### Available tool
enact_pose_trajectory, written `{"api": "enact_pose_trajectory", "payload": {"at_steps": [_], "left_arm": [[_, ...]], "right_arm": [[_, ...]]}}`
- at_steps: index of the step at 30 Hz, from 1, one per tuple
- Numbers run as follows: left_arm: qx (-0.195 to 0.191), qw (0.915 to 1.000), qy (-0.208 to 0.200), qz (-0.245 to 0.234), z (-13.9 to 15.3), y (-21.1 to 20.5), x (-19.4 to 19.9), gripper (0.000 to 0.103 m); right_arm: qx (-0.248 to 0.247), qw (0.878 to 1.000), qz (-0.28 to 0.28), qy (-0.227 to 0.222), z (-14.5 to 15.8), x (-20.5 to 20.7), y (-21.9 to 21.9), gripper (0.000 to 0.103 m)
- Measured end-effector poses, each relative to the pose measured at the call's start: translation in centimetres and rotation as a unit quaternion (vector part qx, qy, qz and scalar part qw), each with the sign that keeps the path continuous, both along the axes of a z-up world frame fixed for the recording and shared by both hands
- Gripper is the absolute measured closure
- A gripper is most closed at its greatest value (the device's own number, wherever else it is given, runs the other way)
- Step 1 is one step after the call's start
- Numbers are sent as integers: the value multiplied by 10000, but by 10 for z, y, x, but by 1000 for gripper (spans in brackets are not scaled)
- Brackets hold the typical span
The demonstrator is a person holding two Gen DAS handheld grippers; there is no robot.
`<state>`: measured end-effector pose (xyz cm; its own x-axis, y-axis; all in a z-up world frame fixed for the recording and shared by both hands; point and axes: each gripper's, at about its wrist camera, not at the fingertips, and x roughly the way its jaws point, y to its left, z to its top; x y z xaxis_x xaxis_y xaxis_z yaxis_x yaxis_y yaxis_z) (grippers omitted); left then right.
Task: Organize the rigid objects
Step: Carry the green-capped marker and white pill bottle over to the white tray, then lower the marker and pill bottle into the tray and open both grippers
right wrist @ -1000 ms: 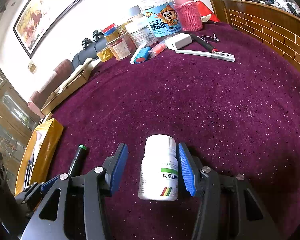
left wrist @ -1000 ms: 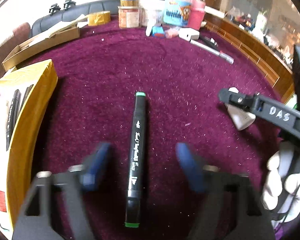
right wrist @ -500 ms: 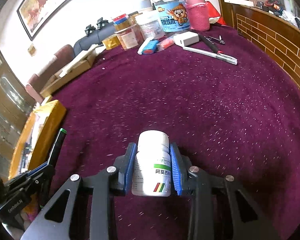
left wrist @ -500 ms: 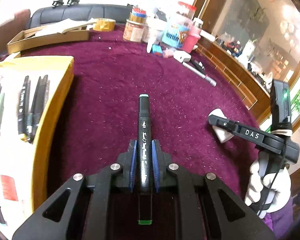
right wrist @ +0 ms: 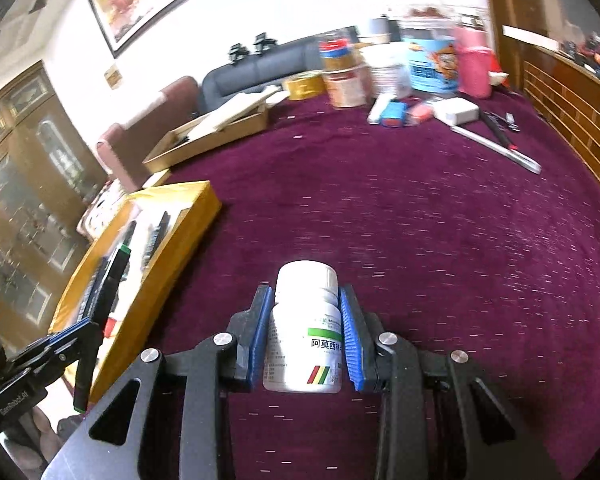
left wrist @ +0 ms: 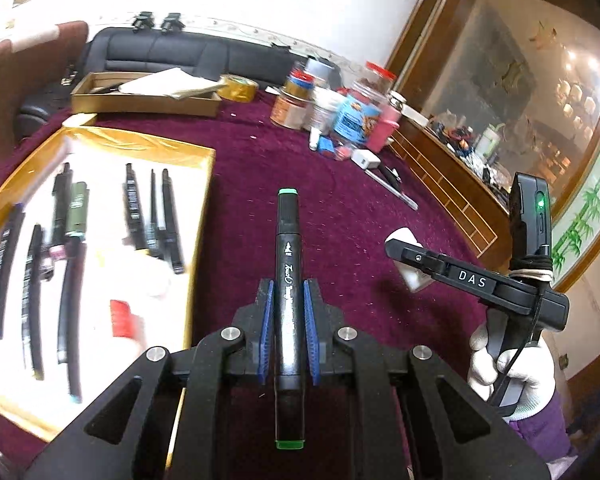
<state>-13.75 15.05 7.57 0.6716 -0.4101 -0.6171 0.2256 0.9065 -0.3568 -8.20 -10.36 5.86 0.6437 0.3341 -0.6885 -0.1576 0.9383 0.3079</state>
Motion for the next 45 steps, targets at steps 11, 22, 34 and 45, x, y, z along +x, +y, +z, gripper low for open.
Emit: {"api": "enact_pose_trajectory", "payload": {"at_steps": [11,22,34,45], "left_arm": [[-174,9950,76,982,-7,87,-6,91],[-287,9828,442,1767,-36,154,-1,91],[-141,9753,864,2027,-62,184,25,91],[-222,9761,773,2020,-61,189,22,89]], "right_arm": [[64,9960,894,-16,16,2,86,73],[123,9882,1515,206,19,22,169,73],[-65,9805,1860,639,-2,59,245,73],[-506,9787,1885,640,-1,111,305,73]]}}
